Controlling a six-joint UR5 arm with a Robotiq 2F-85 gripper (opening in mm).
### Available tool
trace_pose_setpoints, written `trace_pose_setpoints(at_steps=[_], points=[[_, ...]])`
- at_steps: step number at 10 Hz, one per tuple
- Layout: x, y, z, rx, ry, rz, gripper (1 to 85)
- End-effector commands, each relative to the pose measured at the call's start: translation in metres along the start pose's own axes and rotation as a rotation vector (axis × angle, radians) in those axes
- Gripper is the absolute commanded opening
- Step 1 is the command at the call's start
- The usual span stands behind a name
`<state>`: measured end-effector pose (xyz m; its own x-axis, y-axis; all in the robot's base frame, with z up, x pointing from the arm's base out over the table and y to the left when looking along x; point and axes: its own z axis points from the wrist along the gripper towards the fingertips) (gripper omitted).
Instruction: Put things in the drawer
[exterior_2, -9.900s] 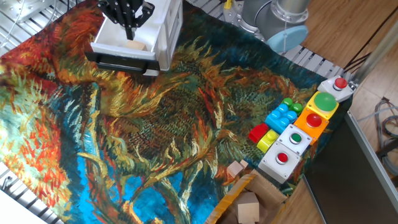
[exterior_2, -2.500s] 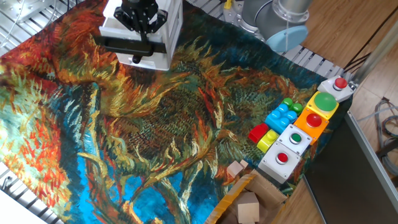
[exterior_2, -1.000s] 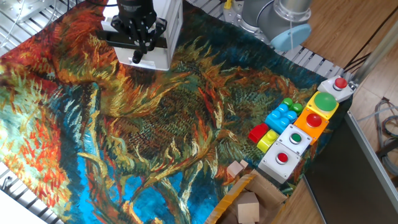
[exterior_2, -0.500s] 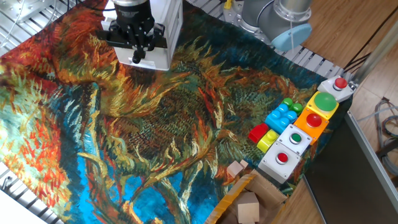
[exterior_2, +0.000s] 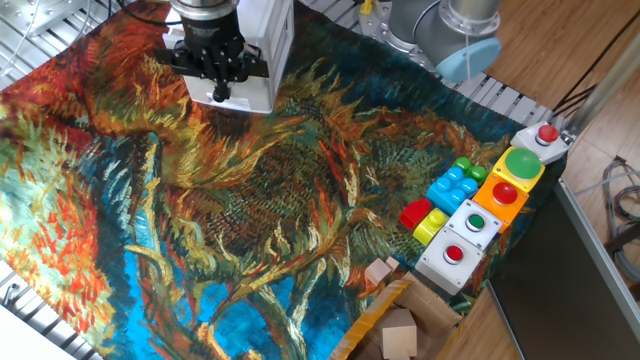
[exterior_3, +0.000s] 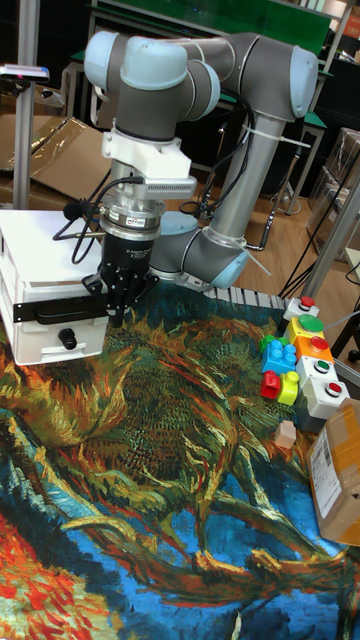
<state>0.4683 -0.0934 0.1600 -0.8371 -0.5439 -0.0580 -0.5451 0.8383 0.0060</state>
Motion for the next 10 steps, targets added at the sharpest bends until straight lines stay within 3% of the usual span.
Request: trace_pose_setpoints(at_steps=[1,6,10], points=[[0.009,0.004,0.000,-0.018,-0.008,0.014,1.3],[0.036,0.014,-0.015,-0.033,0.013,0.028,1.3],[0.060,0.016,-0.020,-0.068,0.025,0.025,1.3]])
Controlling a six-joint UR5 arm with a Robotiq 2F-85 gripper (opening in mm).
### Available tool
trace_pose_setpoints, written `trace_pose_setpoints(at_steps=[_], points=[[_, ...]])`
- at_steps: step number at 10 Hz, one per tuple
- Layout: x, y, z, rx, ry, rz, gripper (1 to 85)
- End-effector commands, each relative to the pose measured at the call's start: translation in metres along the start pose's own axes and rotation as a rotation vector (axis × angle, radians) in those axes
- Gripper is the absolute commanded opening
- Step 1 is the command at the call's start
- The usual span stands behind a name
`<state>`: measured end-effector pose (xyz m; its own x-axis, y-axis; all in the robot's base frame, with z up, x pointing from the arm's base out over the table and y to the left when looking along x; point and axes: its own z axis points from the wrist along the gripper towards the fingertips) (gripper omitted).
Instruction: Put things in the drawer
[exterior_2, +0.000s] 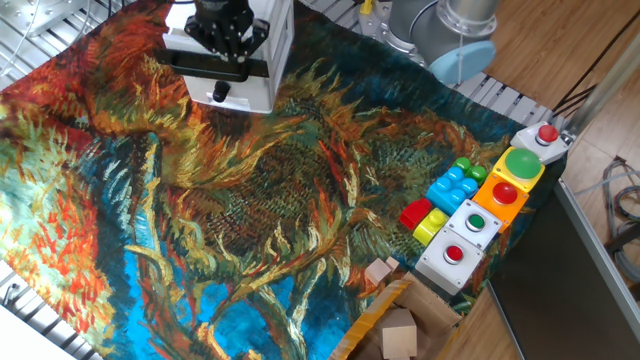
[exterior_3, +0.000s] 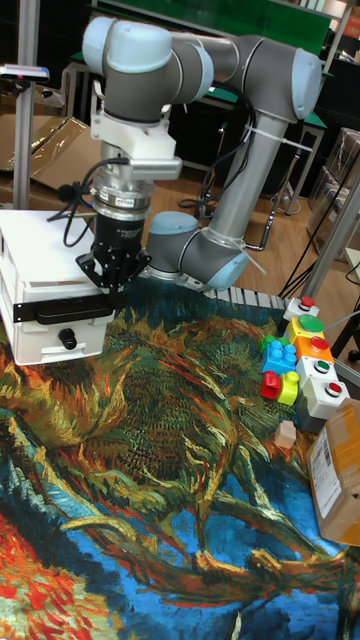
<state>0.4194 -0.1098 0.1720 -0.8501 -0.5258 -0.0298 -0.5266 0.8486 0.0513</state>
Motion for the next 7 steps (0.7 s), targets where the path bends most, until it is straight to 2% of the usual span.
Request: trace_pose_setpoints(at_steps=[1,7], points=[[0.015,0.006,-0.006,-0.043,-0.003,0.004,1.3],[0.034,0.010,-0.011,-0.072,0.026,0.011,1.3]])
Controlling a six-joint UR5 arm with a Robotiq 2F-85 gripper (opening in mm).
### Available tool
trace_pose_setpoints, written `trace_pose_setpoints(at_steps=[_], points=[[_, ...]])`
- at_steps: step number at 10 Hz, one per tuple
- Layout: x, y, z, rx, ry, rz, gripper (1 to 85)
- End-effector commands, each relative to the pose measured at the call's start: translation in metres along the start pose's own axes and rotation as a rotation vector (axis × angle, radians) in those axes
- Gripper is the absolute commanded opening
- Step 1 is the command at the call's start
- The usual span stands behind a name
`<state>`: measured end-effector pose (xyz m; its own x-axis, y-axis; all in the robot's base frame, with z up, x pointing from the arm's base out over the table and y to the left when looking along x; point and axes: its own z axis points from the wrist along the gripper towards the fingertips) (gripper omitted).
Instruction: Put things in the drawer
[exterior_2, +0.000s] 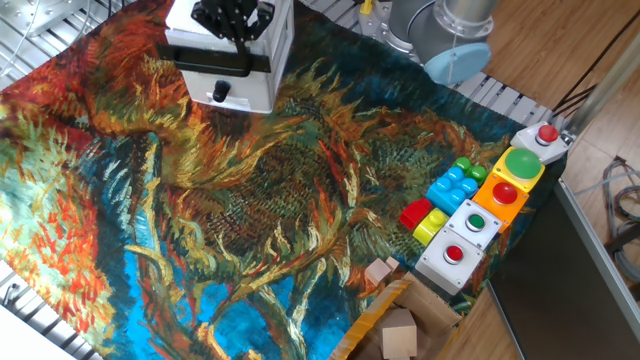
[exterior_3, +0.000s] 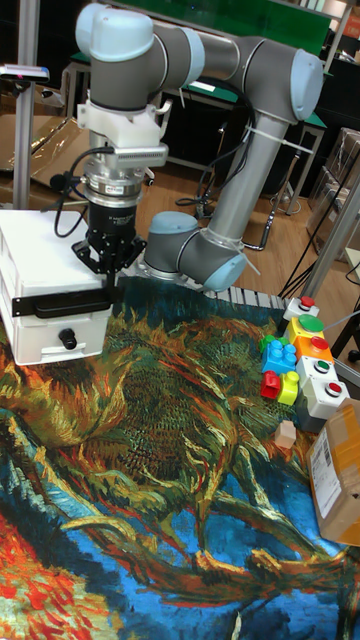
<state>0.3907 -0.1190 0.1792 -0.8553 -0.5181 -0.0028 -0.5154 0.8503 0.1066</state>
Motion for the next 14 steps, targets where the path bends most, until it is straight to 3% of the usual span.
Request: trace_pose_setpoints(at_steps=[1,4,6,9,12,13,14], points=[[0.009,0.002,-0.004,-0.017,0.007,-0.003,1.3],[0.015,-0.002,-0.003,-0.006,0.018,-0.008,1.3],[0.005,-0.001,-0.003,-0.001,0.010,-0.012,1.3],[-0.023,0.005,-0.012,0.000,0.003,-0.007,1.3],[-0.073,0.009,-0.017,0.024,-0.016,-0.021,1.3],[-0.089,0.007,-0.019,0.043,-0.024,-0.039,1.3],[-0.093,0.001,-0.020,0.070,-0.018,-0.052,1.3]])
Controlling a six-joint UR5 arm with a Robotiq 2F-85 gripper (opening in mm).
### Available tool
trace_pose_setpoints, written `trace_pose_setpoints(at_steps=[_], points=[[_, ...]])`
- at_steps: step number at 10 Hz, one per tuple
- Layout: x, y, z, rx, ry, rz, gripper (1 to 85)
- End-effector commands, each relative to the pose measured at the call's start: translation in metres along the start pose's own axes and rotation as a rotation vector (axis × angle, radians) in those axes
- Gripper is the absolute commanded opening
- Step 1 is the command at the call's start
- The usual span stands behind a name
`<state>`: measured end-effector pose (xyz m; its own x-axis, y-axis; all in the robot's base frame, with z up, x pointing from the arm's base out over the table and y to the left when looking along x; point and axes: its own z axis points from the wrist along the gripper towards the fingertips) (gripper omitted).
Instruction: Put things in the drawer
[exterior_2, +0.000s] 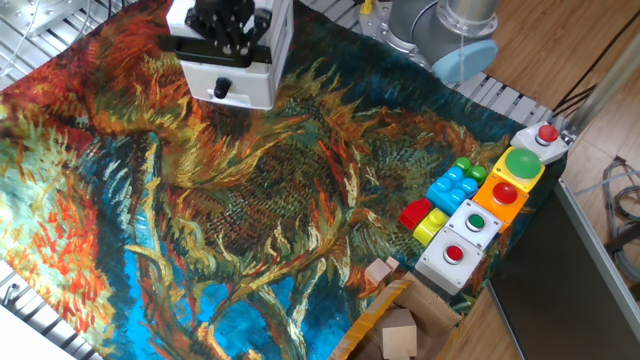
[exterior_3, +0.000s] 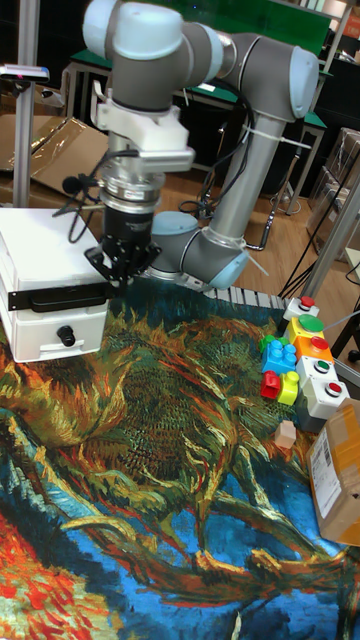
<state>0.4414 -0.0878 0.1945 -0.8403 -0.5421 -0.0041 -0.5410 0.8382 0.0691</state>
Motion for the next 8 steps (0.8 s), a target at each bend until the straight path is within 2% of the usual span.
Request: trace_pose_setpoints(at_steps=[1,4,5,6,8], points=[[-0.035,-0.015,-0.006,0.082,-0.023,-0.052,1.3],[-0.059,-0.021,-0.008,0.111,-0.113,-0.057,1.3],[-0.060,-0.028,-0.009,0.136,-0.117,-0.061,1.3],[-0.076,-0.028,-0.005,0.145,-0.116,-0.061,1.3],[-0.136,-0.008,0.009,0.108,-0.140,-0.038,1.3]])
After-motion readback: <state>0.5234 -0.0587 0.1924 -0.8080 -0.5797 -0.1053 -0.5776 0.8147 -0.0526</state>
